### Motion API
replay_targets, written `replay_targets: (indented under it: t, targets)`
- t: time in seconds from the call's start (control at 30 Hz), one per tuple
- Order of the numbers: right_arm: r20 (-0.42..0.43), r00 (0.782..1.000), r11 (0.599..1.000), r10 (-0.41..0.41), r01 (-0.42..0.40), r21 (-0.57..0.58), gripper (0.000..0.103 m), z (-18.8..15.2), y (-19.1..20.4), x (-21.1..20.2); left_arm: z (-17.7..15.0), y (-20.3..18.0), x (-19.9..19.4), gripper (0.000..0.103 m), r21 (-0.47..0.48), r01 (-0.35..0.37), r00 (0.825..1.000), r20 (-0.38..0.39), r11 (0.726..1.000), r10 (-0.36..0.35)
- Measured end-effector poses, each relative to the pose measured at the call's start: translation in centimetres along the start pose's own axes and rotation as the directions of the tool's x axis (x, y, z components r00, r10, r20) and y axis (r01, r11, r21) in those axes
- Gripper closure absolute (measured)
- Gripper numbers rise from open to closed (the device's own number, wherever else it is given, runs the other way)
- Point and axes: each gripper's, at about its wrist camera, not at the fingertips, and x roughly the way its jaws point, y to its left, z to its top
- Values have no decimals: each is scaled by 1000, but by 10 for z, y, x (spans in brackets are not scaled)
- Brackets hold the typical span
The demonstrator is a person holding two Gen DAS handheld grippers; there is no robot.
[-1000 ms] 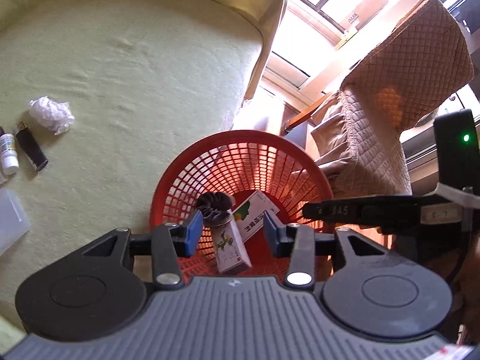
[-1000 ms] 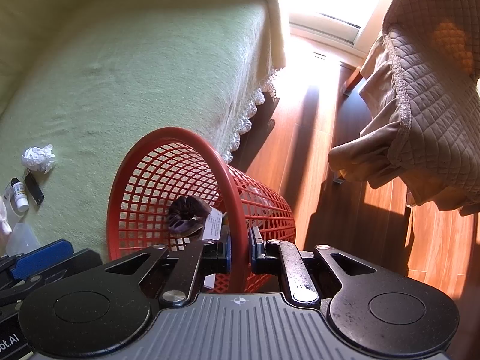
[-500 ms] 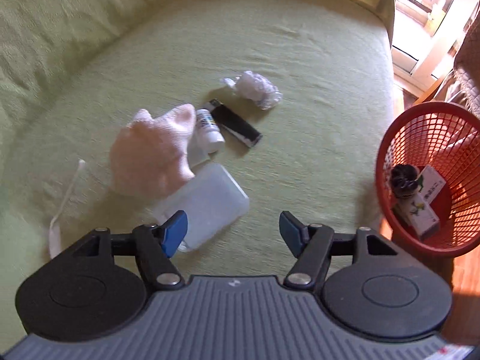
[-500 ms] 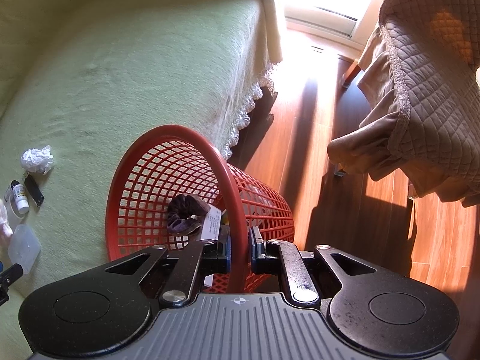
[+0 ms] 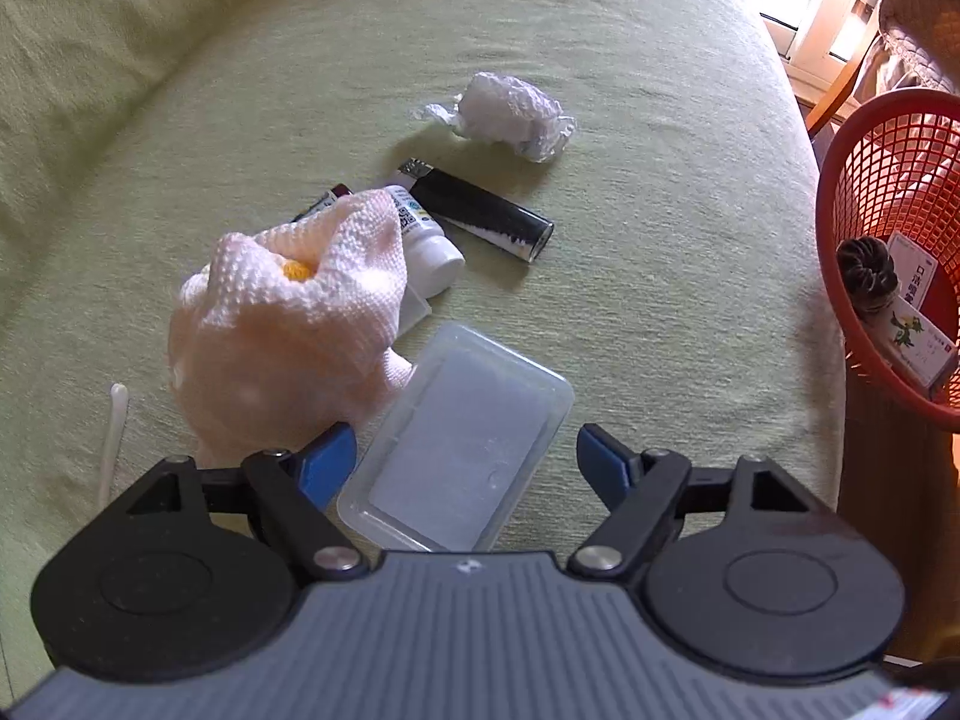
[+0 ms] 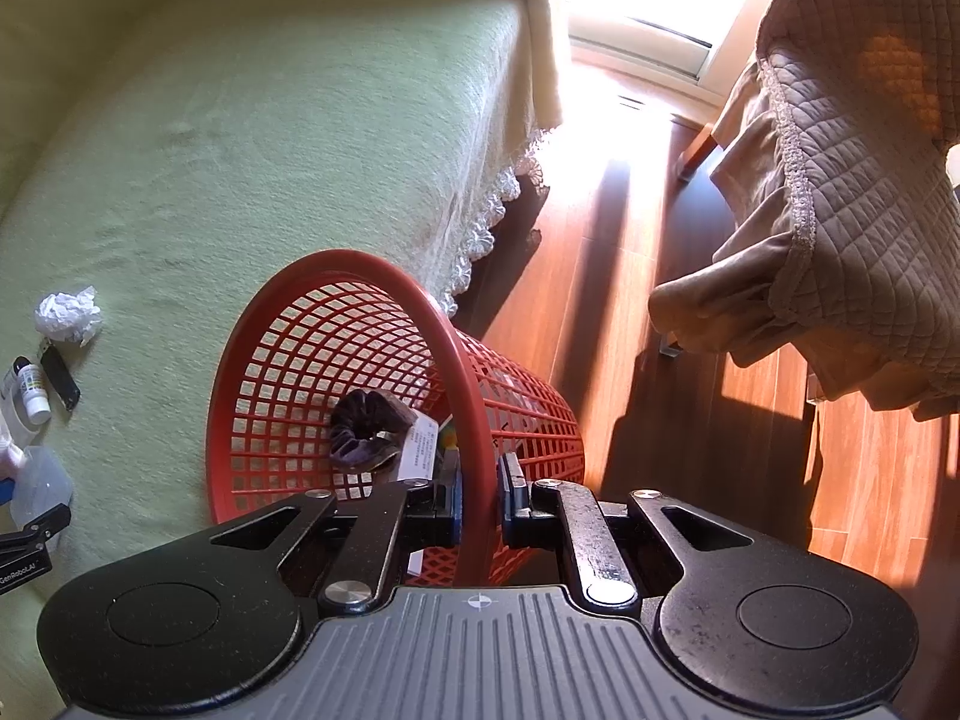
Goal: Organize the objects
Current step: 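Grasp the clear plastic box with the left gripper, then carry the clear box into the basket and open the left gripper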
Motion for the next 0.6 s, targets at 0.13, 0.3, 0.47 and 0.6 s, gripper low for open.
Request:
replay_targets:
  t: [0.13,0.3,0.47,0.6]
  targets:
    - [-1,1000,1000,-1,1,7,95,2,-1,0,-4,-10,2,47,6,27,998,-51,1000,-27]
    - [-1,1000,1000,1,-1,7,95,3,-1,0,-6,-20,4,48,-6,28,997,-73,1000,-28]
    - [-1,1000,1000,1,-1,5,95,3,-2,0,3,-25,8,51,-43,17,996,-83,999,-20]
    - [-3,1000,1000,4,-4,-3,95,4,-3,0,6,-33,5,52,-55,-7,997,-81,998,2]
